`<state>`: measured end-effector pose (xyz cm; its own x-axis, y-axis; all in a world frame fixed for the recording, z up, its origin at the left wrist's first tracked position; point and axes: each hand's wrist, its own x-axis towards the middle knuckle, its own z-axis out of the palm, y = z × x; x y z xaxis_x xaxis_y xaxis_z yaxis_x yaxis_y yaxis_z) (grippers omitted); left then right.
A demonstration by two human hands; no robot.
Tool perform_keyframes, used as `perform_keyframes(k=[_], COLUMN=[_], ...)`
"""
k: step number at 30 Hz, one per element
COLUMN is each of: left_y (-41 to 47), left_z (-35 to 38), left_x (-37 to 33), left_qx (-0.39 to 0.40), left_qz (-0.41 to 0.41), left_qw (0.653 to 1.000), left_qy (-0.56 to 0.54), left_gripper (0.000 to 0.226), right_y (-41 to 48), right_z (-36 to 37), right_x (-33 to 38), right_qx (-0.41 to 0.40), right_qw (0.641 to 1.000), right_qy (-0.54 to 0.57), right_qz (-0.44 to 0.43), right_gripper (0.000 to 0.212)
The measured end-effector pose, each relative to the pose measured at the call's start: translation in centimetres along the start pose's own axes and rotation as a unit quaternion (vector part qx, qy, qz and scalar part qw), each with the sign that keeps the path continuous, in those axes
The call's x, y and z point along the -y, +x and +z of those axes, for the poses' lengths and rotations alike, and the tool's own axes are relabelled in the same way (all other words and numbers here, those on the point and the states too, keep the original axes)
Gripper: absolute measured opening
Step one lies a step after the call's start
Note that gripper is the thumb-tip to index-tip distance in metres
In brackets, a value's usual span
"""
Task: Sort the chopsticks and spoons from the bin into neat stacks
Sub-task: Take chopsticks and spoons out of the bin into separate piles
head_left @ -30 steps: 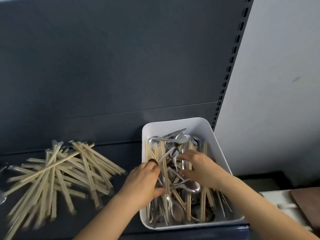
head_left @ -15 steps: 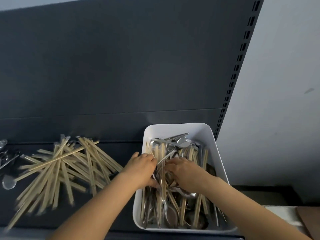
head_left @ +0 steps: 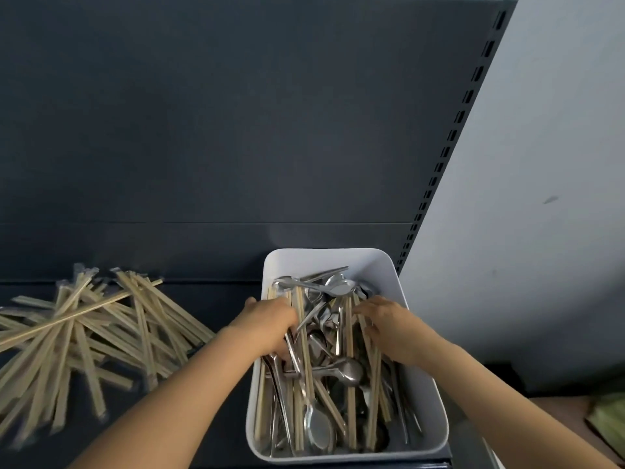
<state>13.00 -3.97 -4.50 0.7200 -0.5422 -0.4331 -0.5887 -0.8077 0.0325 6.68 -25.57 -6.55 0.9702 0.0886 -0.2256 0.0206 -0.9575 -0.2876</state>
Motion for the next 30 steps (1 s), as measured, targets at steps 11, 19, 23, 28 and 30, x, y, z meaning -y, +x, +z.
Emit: perform_keyframes(k=[11, 19, 23, 28, 30], left_y=[-2.0, -3.5, -3.8, -3.5, -3.4], left_z=[-2.2, -2.7, -2.9, -2.6, -2.4], left_x=[1.1, 3.4, 4.8, 5.8, 6.1], left_qx=[-0.070, -0.154, -0.186, -0.214, -0.228], left_qz=[-0.001, 0.002, -0.001, -0.009, -0.013], left_qw=[0.998, 0.987, 0.978, 0.963, 0.957], left_qy=[-0.009, -0.042, -0.096, -0.165, -0.181], left_gripper=[0.027, 0.028, 0.021, 0.024, 0.027], right_y=[6.5, 9.7, 10.1, 9.6, 9.2], right_z=[-0.4, 1.5, 1.9, 2.4, 2.3], right_x=[1.9, 1.3, 1.3, 1.2, 1.0], right_qx=[-0.097, -0.068, -0.095, -0.129, -0.137], right_qw=[0.979, 0.974, 0.964, 0.951, 0.947], right_qy=[0.126, 0.122, 0.140, 0.188, 0.202], right_qz=[0.130, 0.177, 0.205, 0.207, 0.207], right_gripper=[0.046, 0.050, 0.049, 0.035, 0.026])
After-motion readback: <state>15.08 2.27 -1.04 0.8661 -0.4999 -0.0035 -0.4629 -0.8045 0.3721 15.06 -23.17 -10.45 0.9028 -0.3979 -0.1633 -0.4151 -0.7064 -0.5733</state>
